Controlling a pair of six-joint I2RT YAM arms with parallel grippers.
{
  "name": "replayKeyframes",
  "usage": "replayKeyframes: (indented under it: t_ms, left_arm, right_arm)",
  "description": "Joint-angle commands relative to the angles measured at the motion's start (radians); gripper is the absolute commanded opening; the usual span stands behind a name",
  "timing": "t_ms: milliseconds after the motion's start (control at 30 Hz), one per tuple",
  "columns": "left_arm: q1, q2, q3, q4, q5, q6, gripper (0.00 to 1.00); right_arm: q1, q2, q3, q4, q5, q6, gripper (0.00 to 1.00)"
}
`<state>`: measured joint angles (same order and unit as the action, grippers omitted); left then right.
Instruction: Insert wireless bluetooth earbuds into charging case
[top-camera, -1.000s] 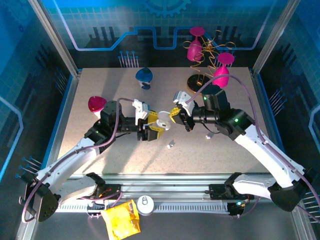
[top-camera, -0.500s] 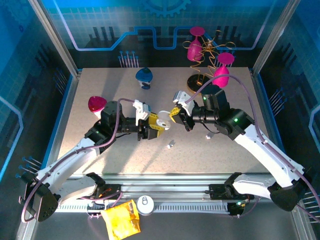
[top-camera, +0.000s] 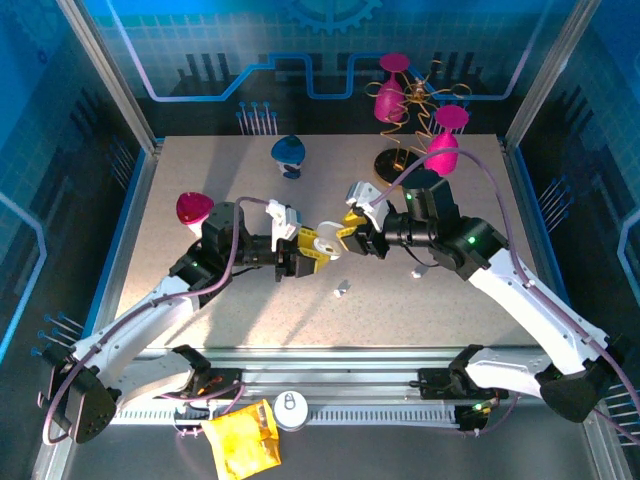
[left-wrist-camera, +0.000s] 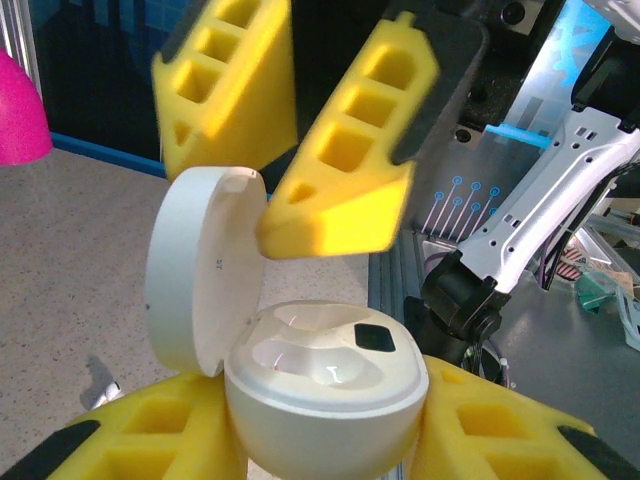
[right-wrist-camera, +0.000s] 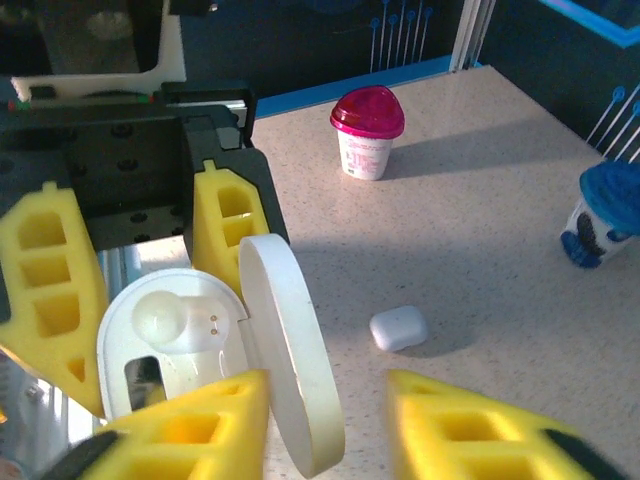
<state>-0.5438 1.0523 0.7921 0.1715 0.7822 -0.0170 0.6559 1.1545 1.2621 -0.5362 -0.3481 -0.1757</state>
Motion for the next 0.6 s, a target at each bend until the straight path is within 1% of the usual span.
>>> replayKeyframes:
  t_ms: [0,100,200,400,500,567]
  left_arm:
    - [-0.008,-0.008,-0.004,0.052,0.014,0.021,0.38]
    - [-0.008,-0.008,-0.016,0.074,0.009,0.017,0.38]
    - [-0.007,-0.008,-0.029,0.103,0.0,0.013,0.38]
    - [-0.008,-0.003,-0.052,0.17,-0.012,-0.005,0.38]
    - [-0.008,0.003,-0.071,0.226,-0.022,-0.018,0.38]
    - [-0.007,0.013,-0.081,0.258,-0.023,-0.026,0.38]
  right_arm:
    - [0.01,-0.032,0.003,0.036,-0.025,0.013,0.46]
    - [-0.001,-0.063,-0.012,0.07,-0.06,0.035,0.58]
    - [-0.026,-0.1,-0.034,0.121,-0.108,0.073,0.63]
    - [-0.103,-0.163,-0.069,0.22,-0.191,0.175,0.69]
    - [-0.167,-0.194,-0.103,0.297,-0.203,0.266,0.71]
    - [-0.215,-0.217,-0.133,0.352,-0.187,0.337,0.71]
